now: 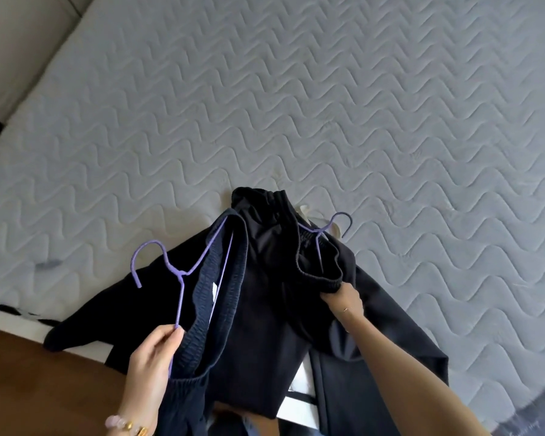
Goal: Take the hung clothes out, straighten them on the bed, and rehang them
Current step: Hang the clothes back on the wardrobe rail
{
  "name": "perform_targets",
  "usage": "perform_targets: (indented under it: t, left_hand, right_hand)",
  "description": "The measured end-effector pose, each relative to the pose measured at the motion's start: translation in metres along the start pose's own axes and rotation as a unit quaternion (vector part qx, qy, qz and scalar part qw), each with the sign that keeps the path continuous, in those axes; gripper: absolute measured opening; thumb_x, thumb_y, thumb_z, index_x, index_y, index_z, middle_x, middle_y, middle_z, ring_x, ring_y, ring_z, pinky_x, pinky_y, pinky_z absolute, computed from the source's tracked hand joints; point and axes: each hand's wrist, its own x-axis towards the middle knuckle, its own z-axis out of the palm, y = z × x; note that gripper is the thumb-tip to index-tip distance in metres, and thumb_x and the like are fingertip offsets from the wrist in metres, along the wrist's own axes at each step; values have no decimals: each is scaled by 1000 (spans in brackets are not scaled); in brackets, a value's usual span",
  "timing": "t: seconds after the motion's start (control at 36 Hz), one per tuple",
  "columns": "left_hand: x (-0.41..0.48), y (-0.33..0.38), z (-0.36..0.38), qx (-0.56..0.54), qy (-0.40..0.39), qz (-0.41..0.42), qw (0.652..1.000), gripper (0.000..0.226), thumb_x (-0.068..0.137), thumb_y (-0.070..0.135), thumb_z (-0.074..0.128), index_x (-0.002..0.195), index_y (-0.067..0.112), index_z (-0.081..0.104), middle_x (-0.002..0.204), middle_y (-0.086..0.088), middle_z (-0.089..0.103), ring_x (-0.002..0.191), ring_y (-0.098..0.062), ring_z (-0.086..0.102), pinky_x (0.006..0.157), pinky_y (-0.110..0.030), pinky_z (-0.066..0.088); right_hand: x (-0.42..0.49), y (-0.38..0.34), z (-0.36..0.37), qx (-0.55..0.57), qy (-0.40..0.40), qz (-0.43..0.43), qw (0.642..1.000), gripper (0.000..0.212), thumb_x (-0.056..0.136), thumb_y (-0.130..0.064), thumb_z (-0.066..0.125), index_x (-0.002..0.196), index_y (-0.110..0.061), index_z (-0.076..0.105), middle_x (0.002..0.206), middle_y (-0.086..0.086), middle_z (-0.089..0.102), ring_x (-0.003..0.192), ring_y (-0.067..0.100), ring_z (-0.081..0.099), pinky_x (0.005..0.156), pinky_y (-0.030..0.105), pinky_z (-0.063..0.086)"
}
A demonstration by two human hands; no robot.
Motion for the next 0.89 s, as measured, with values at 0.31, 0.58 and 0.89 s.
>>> perform_targets:
  t: [0.31,0.58,0.89]
  left_hand:
    - [-8,16,-19,-10,33,12,999,18,89,7,57,73,11,62,76,-3,60,75,-12,51,71,-20,38]
    - [-26,67,-100,-62,91,60,992,13,90,8,56,91,-4,61,89,-15,59,89,-22,50,59,-13,39]
    - [-71,60,-248,-155,157,135,966,15,92,13,55,78,13,62,78,1,58,74,-12,49,69,-25,37]
  right_hand:
    - [-54,-39,-44,125,-11,-107,986,9,82,-13,67,88,-18,63,78,0,67,82,22,64,79,35,52]
    - [-174,-161,-102,144,-93,-227,959,21,86,-11,65,106,-3,67,81,6,71,69,17,69,56,19,55]
    - [-346,-245,-29,81,-229,-374,895,32,66,-18,64,95,-6,66,89,11,72,78,20,71,71,29,59]
